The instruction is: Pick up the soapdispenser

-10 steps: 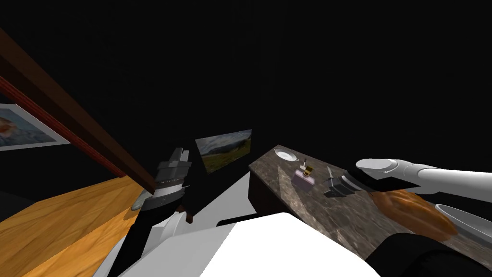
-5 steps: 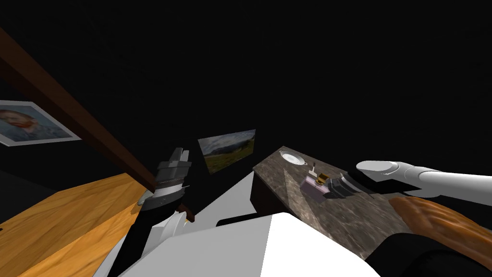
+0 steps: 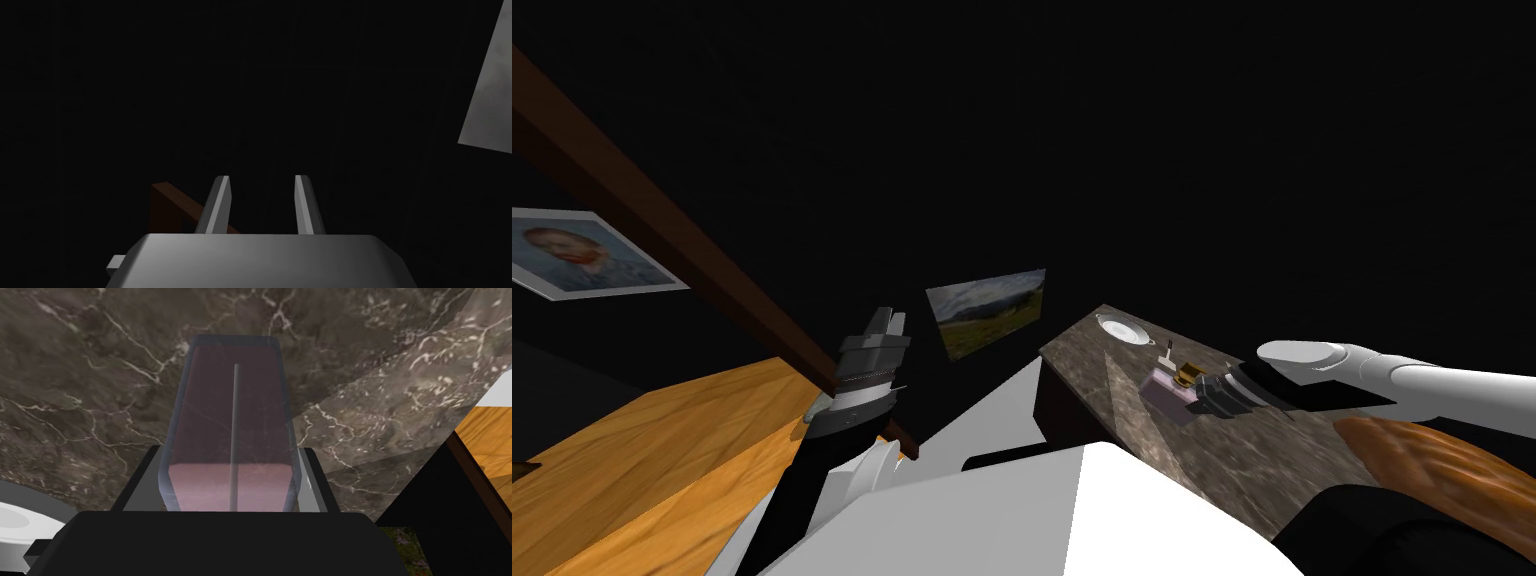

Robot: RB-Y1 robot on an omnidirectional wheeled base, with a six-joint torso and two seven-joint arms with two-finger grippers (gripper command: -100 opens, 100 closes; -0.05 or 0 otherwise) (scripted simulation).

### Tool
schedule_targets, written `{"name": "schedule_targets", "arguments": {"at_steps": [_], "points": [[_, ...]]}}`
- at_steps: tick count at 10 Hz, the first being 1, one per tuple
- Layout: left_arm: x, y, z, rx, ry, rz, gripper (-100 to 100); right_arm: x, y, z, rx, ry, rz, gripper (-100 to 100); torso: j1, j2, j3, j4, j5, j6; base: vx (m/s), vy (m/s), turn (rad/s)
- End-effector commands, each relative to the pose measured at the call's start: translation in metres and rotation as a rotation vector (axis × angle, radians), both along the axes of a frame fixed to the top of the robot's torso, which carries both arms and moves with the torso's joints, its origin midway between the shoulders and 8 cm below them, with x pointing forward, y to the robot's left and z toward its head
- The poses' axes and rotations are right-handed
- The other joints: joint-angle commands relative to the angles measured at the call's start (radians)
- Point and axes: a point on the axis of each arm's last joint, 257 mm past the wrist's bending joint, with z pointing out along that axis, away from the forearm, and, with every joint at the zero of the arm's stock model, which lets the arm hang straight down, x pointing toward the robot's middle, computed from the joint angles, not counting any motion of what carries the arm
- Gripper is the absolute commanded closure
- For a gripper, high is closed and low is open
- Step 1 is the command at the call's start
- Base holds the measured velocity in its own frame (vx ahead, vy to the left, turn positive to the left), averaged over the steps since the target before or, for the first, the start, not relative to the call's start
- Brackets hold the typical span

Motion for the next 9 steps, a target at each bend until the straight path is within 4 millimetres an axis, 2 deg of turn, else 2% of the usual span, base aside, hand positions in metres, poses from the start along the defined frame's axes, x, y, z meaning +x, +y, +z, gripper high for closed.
{"name": "schedule_targets", "arguments": {"at_steps": [1, 2, 3, 4, 6, 9], "points": [[0.000, 0.000, 0.000, 0.000, 0.000, 0.000, 0, 0.000, 0.000, 0.000, 0.000, 0.000, 0.000, 100, 0.000, 0.000, 0.000, 0.000, 0.000, 0.000, 0.000, 0.000, 0.000], [0.000, 0.000, 0.000, 0.000, 0.000, 0.000, 0, 0.000, 0.000, 0.000, 0.000, 0.000, 0.000, 100, 0.000, 0.000, 0.000, 0.000, 0.000, 0.000, 0.000, 0.000, 0.000], [0.000, 0.000, 0.000, 0.000, 0.000, 0.000, 0, 0.000, 0.000, 0.000, 0.000, 0.000, 0.000, 0, 0.000, 0.000, 0.000, 0.000, 0.000, 0.000, 0.000, 0.000, 0.000], [0.000, 0.000, 0.000, 0.000, 0.000, 0.000, 0, 0.006, 0.000, 0.009, -0.004, 0.002, 0.008, 100, 0.000, 0.000, 0.000, 0.000, 0.000, 0.000, -0.008, 0.002, -0.094], [0.000, 0.000, 0.000, 0.000, 0.000, 0.000, 0, 0.014, 0.003, 0.020, -0.007, 0.006, 0.019, 100, 0.001, 0.001, 0.001, 0.000, 0.001, 0.001, -0.013, 0.002, -0.078], [0.000, 0.000, 0.000, 0.000, 0.000, 0.000, 0, 0.016, 0.003, 0.022, -0.007, 0.007, 0.021, 100, 0.001, 0.001, 0.001, 0.000, 0.001, 0.000, -0.004, 0.000, -0.015]]}}
